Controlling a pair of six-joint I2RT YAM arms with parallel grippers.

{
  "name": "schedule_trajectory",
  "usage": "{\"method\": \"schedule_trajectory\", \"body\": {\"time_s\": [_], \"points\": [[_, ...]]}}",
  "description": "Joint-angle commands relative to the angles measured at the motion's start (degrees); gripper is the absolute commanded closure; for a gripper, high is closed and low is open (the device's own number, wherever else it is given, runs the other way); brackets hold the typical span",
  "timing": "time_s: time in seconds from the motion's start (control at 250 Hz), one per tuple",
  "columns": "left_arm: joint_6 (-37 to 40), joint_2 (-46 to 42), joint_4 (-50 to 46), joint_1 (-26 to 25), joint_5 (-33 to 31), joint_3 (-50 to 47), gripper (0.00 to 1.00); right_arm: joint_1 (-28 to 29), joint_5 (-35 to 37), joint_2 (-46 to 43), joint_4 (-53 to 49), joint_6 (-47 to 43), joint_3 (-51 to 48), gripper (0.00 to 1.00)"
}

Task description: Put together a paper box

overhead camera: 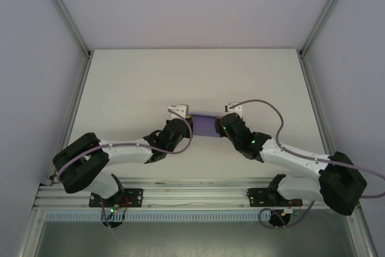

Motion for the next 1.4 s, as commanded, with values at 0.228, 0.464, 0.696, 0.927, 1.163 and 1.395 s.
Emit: {"method": "schedule_trajectory", "body": {"time_s": [0.228, 0.464, 0.696, 0.927, 1.163, 1.395], "points": [[0.8, 2.0, -6.8, -0.9, 1.6, -1.5, 1.00, -4.9, -10.9, -4.8, -6.5, 2.6, 7.3, 0.30], [0.6, 1.9, -7.2, -1.0, 2.0, -1.1, 1.00, -6.5, -8.9, 0.2, -8.9, 4.5, 10.3, 0.42], [1.9, 1.9, -7.2, -1.0, 3.0, -0.9, 1.00, -7.6, -7.9, 3.0, -6.9, 7.1, 5.2, 0.51], [4.7, -0.2, -9.0, -1.0, 4.8, 0.1, 0.94, -7.6, -7.4, 5.4, -2.2, 10.2, -0.3, 0.53], [10.0, -4.3, -15.1, -1.0, 6.3, 1.6, 0.74, -7.6, -8.8, 6.6, 2.4, 10.6, -3.6, 0.55], [16.7, -6.4, -18.5, -0.8, 11.0, 1.7, 0.41, -7.4, -9.5, 7.7, 3.9, 10.8, -5.5, 0.57]]}}
